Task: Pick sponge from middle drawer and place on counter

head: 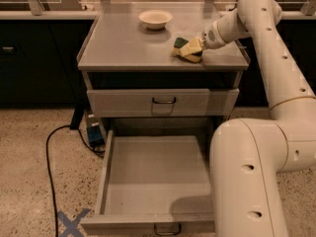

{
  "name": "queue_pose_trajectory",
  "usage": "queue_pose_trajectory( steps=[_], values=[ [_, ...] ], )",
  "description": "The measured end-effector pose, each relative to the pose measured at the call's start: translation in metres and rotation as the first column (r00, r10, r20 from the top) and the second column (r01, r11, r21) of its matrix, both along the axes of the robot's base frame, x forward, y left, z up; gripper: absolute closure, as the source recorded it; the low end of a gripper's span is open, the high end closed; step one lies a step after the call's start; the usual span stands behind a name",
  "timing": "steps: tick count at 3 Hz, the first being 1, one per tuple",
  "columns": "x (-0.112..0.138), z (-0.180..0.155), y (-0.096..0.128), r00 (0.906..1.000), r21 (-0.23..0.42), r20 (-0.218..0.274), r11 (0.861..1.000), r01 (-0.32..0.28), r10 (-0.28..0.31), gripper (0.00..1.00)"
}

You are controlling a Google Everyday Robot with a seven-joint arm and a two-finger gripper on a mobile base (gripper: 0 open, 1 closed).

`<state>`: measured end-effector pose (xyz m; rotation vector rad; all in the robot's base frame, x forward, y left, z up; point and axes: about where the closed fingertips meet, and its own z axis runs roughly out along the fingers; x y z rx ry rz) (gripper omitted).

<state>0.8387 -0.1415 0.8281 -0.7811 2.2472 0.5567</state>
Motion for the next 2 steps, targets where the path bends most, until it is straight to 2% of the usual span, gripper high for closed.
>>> queue_pose_trajectory(
  steps=[2],
  values=[
    [0.0000,-0.0001,0.0001,1.0000,0.000,0.000,1.000,0.000,0.000,0.36]
  ],
)
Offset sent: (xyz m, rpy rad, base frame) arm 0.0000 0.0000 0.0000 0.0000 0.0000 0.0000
